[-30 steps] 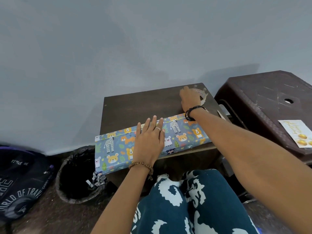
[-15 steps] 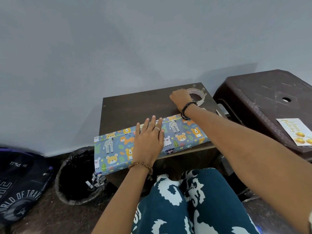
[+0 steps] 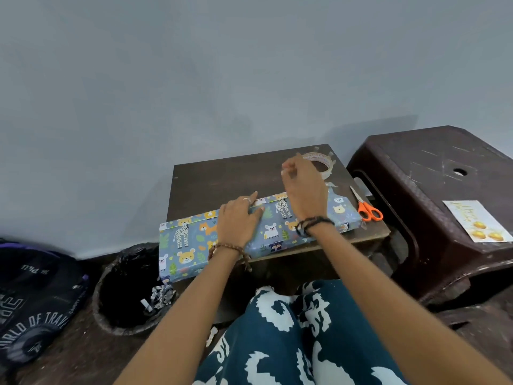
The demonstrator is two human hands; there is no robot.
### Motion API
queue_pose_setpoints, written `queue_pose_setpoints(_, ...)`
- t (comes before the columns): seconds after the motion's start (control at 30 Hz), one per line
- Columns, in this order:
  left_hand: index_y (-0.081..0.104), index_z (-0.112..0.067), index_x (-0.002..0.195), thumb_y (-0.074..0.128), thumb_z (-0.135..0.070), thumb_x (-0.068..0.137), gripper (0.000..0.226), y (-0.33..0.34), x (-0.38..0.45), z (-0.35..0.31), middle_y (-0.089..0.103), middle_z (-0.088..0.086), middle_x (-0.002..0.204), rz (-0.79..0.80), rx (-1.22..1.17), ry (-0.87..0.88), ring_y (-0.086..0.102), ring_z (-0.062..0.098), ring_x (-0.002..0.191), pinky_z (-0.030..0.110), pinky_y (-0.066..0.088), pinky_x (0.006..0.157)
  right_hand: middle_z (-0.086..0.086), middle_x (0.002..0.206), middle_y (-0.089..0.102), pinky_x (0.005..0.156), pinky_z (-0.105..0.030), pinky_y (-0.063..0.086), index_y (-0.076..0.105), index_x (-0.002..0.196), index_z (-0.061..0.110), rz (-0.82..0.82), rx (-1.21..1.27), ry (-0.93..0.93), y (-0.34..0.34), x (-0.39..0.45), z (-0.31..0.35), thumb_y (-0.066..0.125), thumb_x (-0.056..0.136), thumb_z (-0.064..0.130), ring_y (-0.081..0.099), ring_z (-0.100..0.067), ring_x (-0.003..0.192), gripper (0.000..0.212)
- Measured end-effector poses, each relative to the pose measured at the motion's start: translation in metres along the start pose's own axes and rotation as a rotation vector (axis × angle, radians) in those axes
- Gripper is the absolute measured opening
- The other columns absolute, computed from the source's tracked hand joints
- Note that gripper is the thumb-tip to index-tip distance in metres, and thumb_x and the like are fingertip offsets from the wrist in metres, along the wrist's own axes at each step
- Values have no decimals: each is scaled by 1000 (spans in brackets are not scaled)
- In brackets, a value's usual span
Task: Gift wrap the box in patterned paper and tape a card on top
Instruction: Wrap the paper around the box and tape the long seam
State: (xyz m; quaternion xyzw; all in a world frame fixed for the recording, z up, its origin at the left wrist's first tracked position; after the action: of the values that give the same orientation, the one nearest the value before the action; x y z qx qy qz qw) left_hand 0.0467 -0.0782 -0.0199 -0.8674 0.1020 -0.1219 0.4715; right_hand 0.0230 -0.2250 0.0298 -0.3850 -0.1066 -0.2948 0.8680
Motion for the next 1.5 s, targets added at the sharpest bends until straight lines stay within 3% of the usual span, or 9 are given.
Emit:
queue_pose_setpoints(0.2, 66, -21, 110, 43, -25, 97, 27, -14, 13, -8, 68, -1, 109, -48, 188, 104, 60, 21, 100, 33, 44, 83, 10, 98, 52, 68, -22, 44, 53, 104, 16, 33, 205, 37, 2, -70, 0, 48, 92, 11, 52, -8, 81, 15)
queue_pose_setpoints(0.47, 58, -17, 88, 35, -18, 99, 26, -18, 12, -20, 60, 3, 72, -191, 395, 162, 55, 26, 71, 27, 22, 66, -9, 103, 55, 48, -24, 39, 51, 106, 8, -27, -107, -207, 21, -85, 7, 57, 72, -3, 52, -20, 66, 36)
queue_pose_setpoints(0.67, 61, -13, 67, 70, 3, 71, 19, -7, -2, -16, 62, 1, 62, -211, 386, 195, 57, 23, 49, 26, 36, 53, -9, 95, 55, 51, -29, 44, 45, 103, 11, -72, -125, -218, 20, -81, 11, 49, 69, 1, 54, -24, 73, 36)
queue_pose_setpoints(0.73, 64, -11, 88, 55, -1, 87, 13, 1, -9, -17, 67, 6, 90, -157, 325, 236, 64, 25, 79, 31, 45, 75, -11, 98, 54, 51, -30, 42, 49, 103, 8, -42, -107, -190, 21, -81, 9, 52, 70, -2, 54, -26, 74, 35)
queue_pose_setpoints(0.83, 44, -7, 136, 22, -20, 100, 44, 11, -25, -14, 43, 9, 143, -72, 319, 223, 38, 21, 133, 36, 22, 111, -13, 106, 54, 52, -28, 39, 54, 101, 5, 7, -136, -174, 21, -80, 8, 53, 74, -4, 55, -27, 76, 29)
queue_pose_setpoints(1.0, 45, -6, 132, 32, -21, 99, 39, 6, -35, -15, 41, 10, 137, -152, 322, 256, 43, 23, 121, 32, 30, 105, 0, 129, 35, 62, -30, 47, 56, 107, 16, 148, -1, -63, 17, -70, -4, 56, 80, 8, 49, -13, 84, 28)
queue_pose_setpoints(1.23, 46, -3, 125, 42, -19, 96, 33, -3, -37, -16, 51, 12, 120, -159, 62, 218, 48, 22, 107, 30, 38, 94, 9, 73, 61, 61, -20, 47, 70, 82, 13, 344, 379, 239, 10, -37, -11, 60, 87, 16, 53, -6, 60, 12)
queue_pose_setpoints(1.37, 39, -9, 125, 53, -20, 90, 39, -6, -35, -7, 55, 9, 114, -131, -151, 96, 50, 20, 102, 18, 34, 76, -2, 70, 57, 47, -9, 42, 71, 89, -4, 515, 404, 278, 23, -28, -9, 62, 87, 16, 46, -5, 56, 22)
queue_pose_setpoints(1.5, 38, -12, 123, 56, -18, 88, 40, -6, -32, -3, 58, 7, 113, -111, -196, 27, 54, 19, 101, 19, 35, 73, -13, 68, 51, 44, -18, 35, 65, 83, -14, 565, 315, 294, 32, -19, -12, 67, 82, 19, 44, -10, 48, 34)
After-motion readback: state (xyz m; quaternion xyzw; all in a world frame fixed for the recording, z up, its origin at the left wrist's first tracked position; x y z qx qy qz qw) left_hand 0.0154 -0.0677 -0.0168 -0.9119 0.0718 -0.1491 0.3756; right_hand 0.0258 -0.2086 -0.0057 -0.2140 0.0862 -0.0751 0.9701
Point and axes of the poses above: each hand's wrist, its own x-axis towards the middle knuckle, its own y-axis out of the palm, z = x × y, the point moved 6 cm from there along x, towards the middle knuckle
